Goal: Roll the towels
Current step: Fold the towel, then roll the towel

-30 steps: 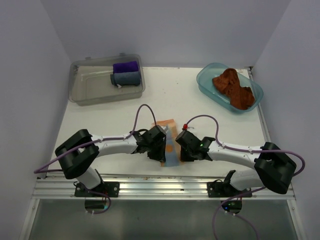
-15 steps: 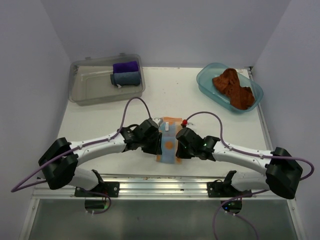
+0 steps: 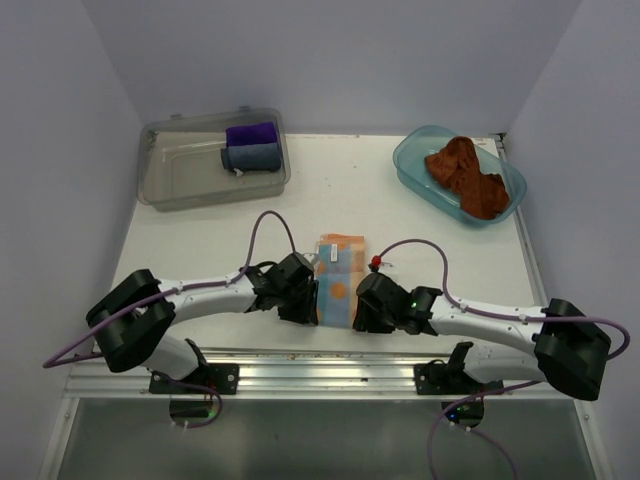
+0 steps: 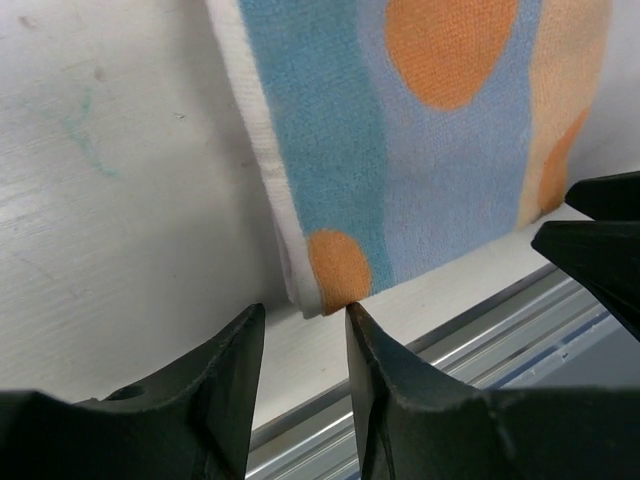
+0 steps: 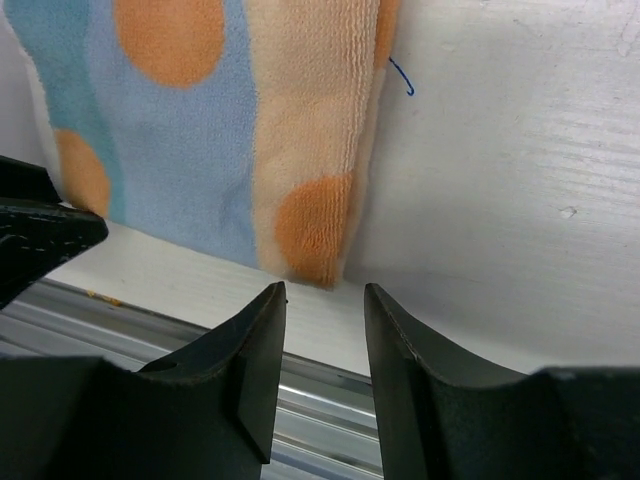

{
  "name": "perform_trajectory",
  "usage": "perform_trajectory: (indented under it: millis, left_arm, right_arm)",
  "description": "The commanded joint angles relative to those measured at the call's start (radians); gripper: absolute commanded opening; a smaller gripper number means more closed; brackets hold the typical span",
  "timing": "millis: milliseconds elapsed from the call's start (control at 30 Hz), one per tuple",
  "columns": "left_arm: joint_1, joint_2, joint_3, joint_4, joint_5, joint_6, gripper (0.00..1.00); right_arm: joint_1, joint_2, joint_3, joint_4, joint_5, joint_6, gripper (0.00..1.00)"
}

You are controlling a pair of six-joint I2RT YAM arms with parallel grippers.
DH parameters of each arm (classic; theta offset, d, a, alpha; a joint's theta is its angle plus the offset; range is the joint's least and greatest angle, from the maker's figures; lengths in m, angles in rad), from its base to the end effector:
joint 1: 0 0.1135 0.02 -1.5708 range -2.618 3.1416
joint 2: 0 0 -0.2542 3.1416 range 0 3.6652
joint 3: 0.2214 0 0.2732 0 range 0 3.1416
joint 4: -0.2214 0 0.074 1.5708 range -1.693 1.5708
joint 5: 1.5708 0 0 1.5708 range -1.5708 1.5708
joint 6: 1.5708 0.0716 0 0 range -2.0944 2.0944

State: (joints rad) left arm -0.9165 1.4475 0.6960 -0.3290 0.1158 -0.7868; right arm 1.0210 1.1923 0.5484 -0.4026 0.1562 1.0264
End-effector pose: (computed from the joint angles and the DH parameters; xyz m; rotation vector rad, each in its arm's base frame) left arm 0.1716 -0.2373 0.0996 0.2247 2.8257 -0.6417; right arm 0.1389 0.2054 0.1124 0.0638 2.6932 0.5076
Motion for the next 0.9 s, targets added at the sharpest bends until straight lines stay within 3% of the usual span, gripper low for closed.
perform_trajectory:
  millis: [0, 233, 567, 867]
  left_arm:
    - [0.001, 0.024, -0.023, 0.085, 0.022, -0.023, 0.42]
    - [0.001, 0.034, -0.027, 0.100, 0.018, -0.037, 0.33]
    - [0.001, 0.028, -0.004, 0.064, -0.002, -0.055, 0.00]
    - [0.008, -0.033, 0.103, -0.059, -0.038, -0.071, 0.00]
  right_arm:
    - [0.005, 0.015, -0.015, 0.061, 0.016, 0.040, 0.41]
    - [0.007, 0.058, -0.013, 0.102, 0.016, 0.032, 0.31]
    - [0.007, 0.033, 0.008, 0.048, 0.057, 0.037, 0.00]
    - [0.005, -0.010, 0.082, -0.048, 0.105, 0.004, 0.00]
